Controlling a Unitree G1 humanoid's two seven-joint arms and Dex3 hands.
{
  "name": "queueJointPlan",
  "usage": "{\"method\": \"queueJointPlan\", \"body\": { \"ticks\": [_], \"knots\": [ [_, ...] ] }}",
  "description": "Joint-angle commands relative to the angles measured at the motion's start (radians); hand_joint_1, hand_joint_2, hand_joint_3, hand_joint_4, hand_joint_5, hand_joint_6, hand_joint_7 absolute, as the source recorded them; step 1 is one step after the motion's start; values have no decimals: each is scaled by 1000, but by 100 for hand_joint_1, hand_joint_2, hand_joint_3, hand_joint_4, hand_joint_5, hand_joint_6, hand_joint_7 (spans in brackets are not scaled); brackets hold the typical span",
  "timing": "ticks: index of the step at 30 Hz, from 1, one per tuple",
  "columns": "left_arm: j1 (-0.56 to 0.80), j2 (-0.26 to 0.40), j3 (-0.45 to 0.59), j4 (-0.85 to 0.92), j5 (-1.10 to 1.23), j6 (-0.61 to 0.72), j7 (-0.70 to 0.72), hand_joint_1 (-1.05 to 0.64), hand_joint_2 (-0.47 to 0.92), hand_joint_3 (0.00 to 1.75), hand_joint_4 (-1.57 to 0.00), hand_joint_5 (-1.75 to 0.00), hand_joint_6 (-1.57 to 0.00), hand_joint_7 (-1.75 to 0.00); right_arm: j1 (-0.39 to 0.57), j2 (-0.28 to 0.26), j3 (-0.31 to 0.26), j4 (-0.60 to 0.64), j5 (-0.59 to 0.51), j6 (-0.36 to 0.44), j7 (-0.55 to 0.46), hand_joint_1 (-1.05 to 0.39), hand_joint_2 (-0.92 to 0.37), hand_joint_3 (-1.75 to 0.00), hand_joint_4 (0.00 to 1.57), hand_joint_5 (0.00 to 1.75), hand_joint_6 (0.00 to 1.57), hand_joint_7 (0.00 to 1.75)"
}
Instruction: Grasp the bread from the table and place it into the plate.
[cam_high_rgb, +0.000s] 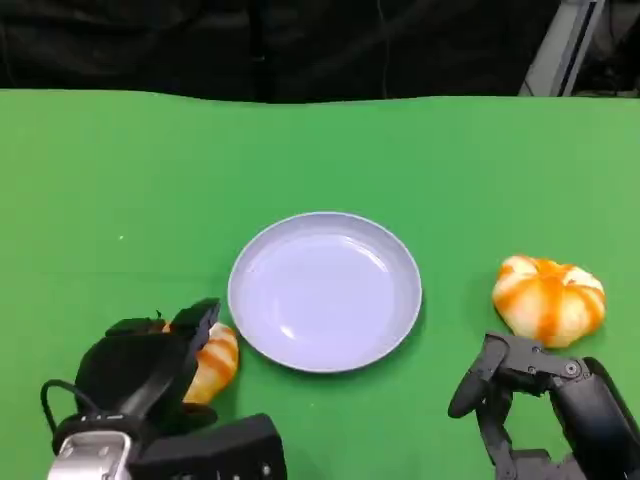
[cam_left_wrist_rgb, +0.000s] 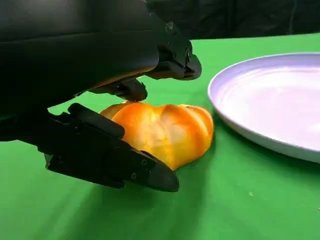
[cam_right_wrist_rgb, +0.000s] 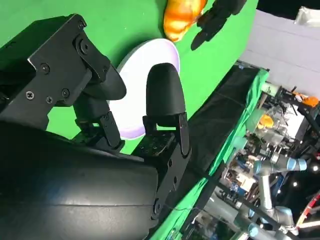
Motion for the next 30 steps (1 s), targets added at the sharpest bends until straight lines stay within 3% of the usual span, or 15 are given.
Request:
{"method": "queueJointPlan", "body": {
  "ticks": [1, 6, 13, 15, 16, 17, 19, 20, 21, 22, 24, 28, 30],
  "knots": [
    [-30, 10, -21, 37, -2, 35, 6, -50, 92, 2, -40, -24, -32, -3, 4, -8, -4, -5, -1, 4, -1, 11, -32, -144, 82, 165, 79, 133],
    [-82, 12, -51, 138, -22, 52, -10, -46, 92, 5, -54, -29, -47, -7, 1, -10, -5, 2, 5, -6, 1, 9, -32, -144, 83, 165, 79, 134],
    [-116, 13, -67, 218, -52, 56, 2, -43, 92, 8, -63, -32, -53, -6, 1, -11, -6, 5, 11, -7, 4, 10, -32, -145, 84, 163, 79, 133],
    [-126, 11, -68, 245, -70, 56, 3, -36, 92, 12, -59, -61, -65, -3, 0, -11, -7, 8, 11, -9, 4, 10, -32, -144, 84, 164, 79, 133],
    [-129, 11, -69, 258, -80, 49, 15, -36, 92, 12, -57, -67, -67, -2, 0, -11, -7, 8, 12, -9, 4, 10, -32, -144, 84, 165, 79, 133],
    [-131, 13, -71, 266, -87, 44, 25, -33, 92, 13, -54, -86, -73, -2, 0, -10, -7, 7, 12, -9, 4, 10, -32, -144, 84, 165, 79, 133],
    [-134, 16, -75, 276, -96, 37, 38, -31, 92, 13, -51, -98, -77, -2, 1, -10, -7, 7, 13, -8, 5, 10, -32, -145, 83, 165, 79, 133],
    [-113, 17, -52, 277, -125, -38, 141, -31, 92, 13, -50, -101, -77, -2, -1, -11, -7, 7, 12, -7, 5, 10, -32, -145, 83, 166, 79, 133],
    [-94, 19, -34, 270, -149, -93, 217, -23, 92, 26, -65, -143, -91, -45, -2, -11, -7, 8, 12, -7, 5, 9, -33, -144, 83, 166, 79, 133],
    [-79, 22, -18, 259, -170, -134, 268, -21, 92, 31, -70, -159, -86, -78, -4, -12, -8, 10, 8, -7, 4, 9, -33, -144, 83, 166, 79, 133],
    [-64, 29, -2, 244, -199, -176, 306, -18, 90, 34, -73, -171, -81, -103, -5, -11, -8, 7, 2, -1, 2, 10, -32, -144, 83, 165, 79, 133],
    [-34, 45, 14, 201, -213, -200, 330, -17, 86, 35, -74, -174, -86, -95, -6, -10, -9, 9, 5, -4, 3, 10, -32, -144, 83, 164, 80, 133],
    [-19, 53, 17, 176, -205, -193, 335, -22, 89, 15, -72, -175, -92, -77, -6, -10, -8, 12, 7, -8, 2, 10, -32, -144, 83, 163, 79, 133]
  ]
}}
